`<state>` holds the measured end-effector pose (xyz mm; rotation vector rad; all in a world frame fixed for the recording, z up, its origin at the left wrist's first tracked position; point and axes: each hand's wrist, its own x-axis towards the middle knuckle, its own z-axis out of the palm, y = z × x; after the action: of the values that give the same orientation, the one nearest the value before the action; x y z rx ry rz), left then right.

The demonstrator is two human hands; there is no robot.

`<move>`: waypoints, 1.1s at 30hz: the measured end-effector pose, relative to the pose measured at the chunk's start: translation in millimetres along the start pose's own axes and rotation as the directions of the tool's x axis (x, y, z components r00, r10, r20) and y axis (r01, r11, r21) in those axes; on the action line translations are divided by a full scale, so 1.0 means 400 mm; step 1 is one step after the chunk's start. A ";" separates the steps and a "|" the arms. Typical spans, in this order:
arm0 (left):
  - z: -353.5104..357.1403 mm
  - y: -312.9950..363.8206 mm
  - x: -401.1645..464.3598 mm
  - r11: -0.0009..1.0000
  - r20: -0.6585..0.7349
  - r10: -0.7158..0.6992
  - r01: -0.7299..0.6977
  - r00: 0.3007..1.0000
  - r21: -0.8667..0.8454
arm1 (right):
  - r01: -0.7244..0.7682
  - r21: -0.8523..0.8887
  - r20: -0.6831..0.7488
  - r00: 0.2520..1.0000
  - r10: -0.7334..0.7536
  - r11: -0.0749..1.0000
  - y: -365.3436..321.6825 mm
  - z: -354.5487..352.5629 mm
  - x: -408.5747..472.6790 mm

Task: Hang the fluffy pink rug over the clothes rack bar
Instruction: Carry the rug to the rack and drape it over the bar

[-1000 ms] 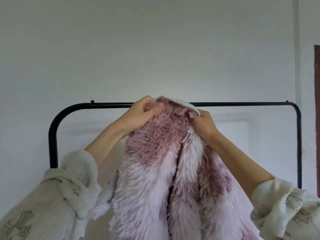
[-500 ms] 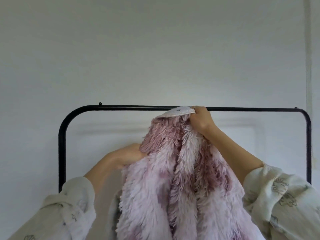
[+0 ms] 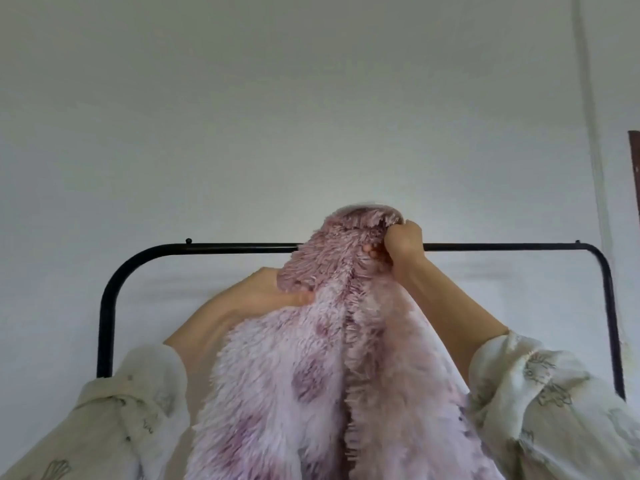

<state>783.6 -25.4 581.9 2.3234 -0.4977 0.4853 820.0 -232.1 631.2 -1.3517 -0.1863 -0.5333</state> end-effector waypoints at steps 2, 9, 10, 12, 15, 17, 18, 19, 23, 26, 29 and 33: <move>0.010 -0.036 -0.007 0.995 0.133 -0.097 0.097 0.986 0.004 | -0.020 0.082 -0.016 1.000 0.021 0.996 0.002 -0.002 0.016; -0.073 -0.083 -0.006 0.855 -0.261 -0.216 0.311 0.941 0.414 | 0.135 0.152 -0.049 0.990 -0.129 0.979 -0.034 -0.009 0.058; -0.089 -0.067 -0.003 0.793 -0.362 -0.163 0.340 0.918 0.505 | 0.167 0.134 -0.054 0.986 -0.161 0.977 -0.040 -0.010 0.063; -0.116 -0.031 0.000 0.649 -0.497 -0.012 0.385 0.868 0.656 | 0.219 0.097 -0.065 0.975 -0.214 0.971 -0.053 -0.011 0.067; -0.159 0.002 -0.002 0.468 -0.581 0.257 0.426 0.772 0.774 | 0.308 0.038 -0.055 0.951 -0.306 0.951 -0.058 -0.023 0.081; -0.199 0.014 -0.005 0.380 -0.594 0.351 0.470 0.724 0.797 | 0.423 -0.105 -0.002 0.905 -0.425 0.900 -0.066 -0.031 0.070; -0.219 0.015 -0.002 0.357 -0.602 0.362 0.491 0.712 0.795 | 0.488 -0.221 0.048 0.870 -0.490 0.844 -0.067 -0.031 0.070; -0.238 0.014 0.003 0.337 -0.610 0.353 0.512 0.709 0.790 | 0.532 -0.345 0.111 0.841 -0.529 0.774 -0.067 -0.033 0.065; -0.251 0.004 -0.001 0.188 -0.615 0.256 0.586 0.746 0.788 | 0.610 -0.605 0.384 0.786 -0.484 0.512 -0.024 -0.011 0.063; -0.228 0.010 -0.006 0.376 -0.670 0.062 0.604 0.740 0.703 | 0.632 -0.730 0.526 0.763 -0.375 0.261 0.015 -0.009 0.045; -0.235 0.035 0.007 0.830 -0.646 -0.263 0.509 0.717 0.227 | 0.638 -0.755 0.565 0.749 -0.347 0.148 0.043 0.008 0.004; -0.222 0.074 0.023 0.909 -0.518 -0.380 0.205 0.767 -0.364 | 0.634 -0.715 0.548 0.769 -0.329 0.293 0.048 0.050 -0.030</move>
<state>759.7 14.6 663.3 1.7950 0.0997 0.8619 822.0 -207.4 613.9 -2.4722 -0.6825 -1.0422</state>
